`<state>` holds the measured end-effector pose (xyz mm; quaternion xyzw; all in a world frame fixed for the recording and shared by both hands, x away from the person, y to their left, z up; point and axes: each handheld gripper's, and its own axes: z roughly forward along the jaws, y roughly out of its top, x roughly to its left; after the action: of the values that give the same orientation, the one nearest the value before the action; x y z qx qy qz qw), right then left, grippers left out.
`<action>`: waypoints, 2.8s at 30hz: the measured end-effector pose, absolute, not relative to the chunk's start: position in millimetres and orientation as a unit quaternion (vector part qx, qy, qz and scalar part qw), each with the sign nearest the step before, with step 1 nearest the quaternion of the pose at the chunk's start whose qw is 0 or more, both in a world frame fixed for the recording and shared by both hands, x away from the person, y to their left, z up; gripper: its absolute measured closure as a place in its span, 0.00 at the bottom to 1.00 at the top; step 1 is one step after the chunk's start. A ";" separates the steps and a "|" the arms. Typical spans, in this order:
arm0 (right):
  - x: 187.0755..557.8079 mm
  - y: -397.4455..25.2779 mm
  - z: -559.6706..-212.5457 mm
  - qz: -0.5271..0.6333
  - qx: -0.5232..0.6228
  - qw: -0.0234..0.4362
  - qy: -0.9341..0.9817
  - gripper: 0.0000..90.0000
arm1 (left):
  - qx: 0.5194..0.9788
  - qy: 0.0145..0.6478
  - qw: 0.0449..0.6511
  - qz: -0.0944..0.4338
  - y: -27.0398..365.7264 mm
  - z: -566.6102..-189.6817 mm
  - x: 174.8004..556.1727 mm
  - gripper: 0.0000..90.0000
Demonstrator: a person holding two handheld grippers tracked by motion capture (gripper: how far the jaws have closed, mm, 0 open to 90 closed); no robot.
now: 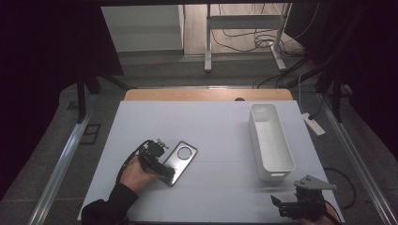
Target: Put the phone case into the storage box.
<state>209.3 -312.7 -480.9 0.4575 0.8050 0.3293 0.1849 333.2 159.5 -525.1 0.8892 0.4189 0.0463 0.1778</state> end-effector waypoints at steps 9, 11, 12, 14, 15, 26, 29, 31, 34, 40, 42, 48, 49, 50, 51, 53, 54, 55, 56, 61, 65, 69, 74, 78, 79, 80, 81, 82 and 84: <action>209.2 -312.0 -481.0 0.327 0.458 0.185 0.806 0.00 | 0.881 0.431 0.193 0.043 168.4 -515.7 331.7 0.47; 209.3 -312.1 -481.0 0.327 0.458 0.185 0.806 0.00 | 0.881 0.429 0.197 0.036 169.5 -514.7 331.0 0.57; 209.3 -312.1 -481.0 0.327 0.457 0.185 0.806 0.00 | 0.881 0.428 0.197 0.034 169.3 -514.3 330.6 0.63; 209.3 -312.0 -481.0 0.327 0.458 0.185 0.806 0.00 | 0.881 0.427 0.200 0.025 168.9 -513.8 330.3 0.77; 209.3 -311.9 -481.1 0.327 0.457 0.186 0.806 0.00 | 0.881 0.426 0.204 0.017 168.5 -513.8 330.4 0.77; 209.2 -311.7 -481.0 0.327 0.457 0.186 0.806 0.00 | 0.879 0.432 0.200 0.032 167.6 -513.1 327.6 0.98; 209.3 -311.8 -481.1 0.327 0.457 0.186 0.806 0.00 | 0.875 0.432 0.216 0.031 171.3 -514.8 326.4 0.99; 209.4 -311.8 -481.0 0.327 0.457 0.186 0.806 0.00 | 0.871 0.434 0.225 0.034 173.0 -516.0 325.3 0.99; 209.4 -311.9 -481.0 0.327 0.457 0.186 0.806 0.00 | 0.869 0.434 0.234 0.036 174.3 -515.6 323.6 0.99; 209.0 -311.9 -480.9 0.327 0.457 0.186 0.806 0.00 | 0.861 0.434 0.261 0.050 174.9 -512.3 318.0 0.99; 208.8 -312.0 -480.7 0.328 0.457 0.186 0.806 0.00 | 0.859 0.432 0.268 0.051 175.4 -510.6 315.6 0.99; 208.6 -312.4 -480.6 0.331 0.456 0.187 0.805 0.00 | 0.846 0.432 0.304 0.073 177.6 -504.4 303.8 0.99; 208.5 -312.4 -480.5 0.332 0.455 0.187 0.805 0.00 | 0.844 0.432 0.309 0.075 178.1 -503.6 302.2 0.99; 208.4 -312.3 -480.4 0.332 0.455 0.187 0.805 0.00 | 0.841 0.432 0.316 0.079 178.6 -502.4 299.8 0.99; 208.2 -312.2 -480.4 0.333 0.455 0.188 0.804 0.00 | 0.837 0.432 0.323 0.086 179.7 -501.3 297.7 0.99; 208.1 -312.2 -480.3 0.333 0.455 0.188 0.804 0.00 | 0.829 0.436 0.338 0.091 180.8 -499.8 294.1 0.99; 208.1 -312.3 -480.2 0.334 0.454 0.187 0.805 0.00 | 0.823 0.438 0.348 0.095 181.7 -498.6 291.4 0.99; 208.0 -312.3 -480.1 0.334 0.453 0.188 0.805 0.00 | 0.820 0.438 0.355 0.100 182.6 -497.4 288.8 0.99; 208.0 -312.3 -480.1 0.334 0.453 0.188 0.805 0.00 | 0.820 0.438 0.355 0.100 182.6 -497.4 288.8 0.99; 207.4 -312.4 -479.7 0.336 0.451 0.189 0.805 0.00 | 0.807 0.438 0.378 0.116 183.3 -493.7 278.2 0.99; 207.1 -312.3 -479.5 0.337 0.448 0.189 0.806 0.00 | 0.803 0.436 0.388 0.119 182.9 -493.5 271.6 0.99; 207.0 -312.7 -479.3 0.340 0.448 0.188 0.805 0.00 | 0.793 0.435 0.407 0.129 182.7 -492.6 263.8 0.99; 206.7 -313.1 -479.1 0.342 0.446 0.187 0.805 0.00 | 0.784 0.432 0.420 0.153 180.0 -491.3 252.0 0.99; 206.5 -313.7 -478.7 0.343 0.447 0.186 0.805 0.00 | 0.774 0.434 0.432 0.161 180.3 -490.6 245.7 0.99; 206.4 -313.8 -478.6 0.343 0.447 0.186 0.805 0.00 | 0.773 0.434 0.434 0.161 180.5 -490.6 244.8 0.99; 206.2 -313.9 -478.5 0.343 0.446 0.187 0.806 0.00 | 0.772 0.434 0.436 0.161 180.6 -490.7 243.9 0.99; 206.0 -313.8 -478.3 0.344 0.445 0.187 0.806 0.00 | 0.772 0.433 0.438 0.159 180.5 -490.5 243.8 0.99; 205.8 -313.9 -477.6 0.344 0.444 0.187 0.806 0.00 | 0.773 0.432 0.437 0.159 180.2 -490.4 244.1 0.99; 205.1 -313.4 -475.7 0.346 0.443 0.189 0.805 0.00 | 0.773 0.430 0.438 0.160 179.5 -490.4 244.2 0.99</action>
<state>205.1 -313.4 -475.7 0.4431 0.8049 0.3465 0.1893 244.2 179.5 -490.4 0.7731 0.4297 0.1595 0.4384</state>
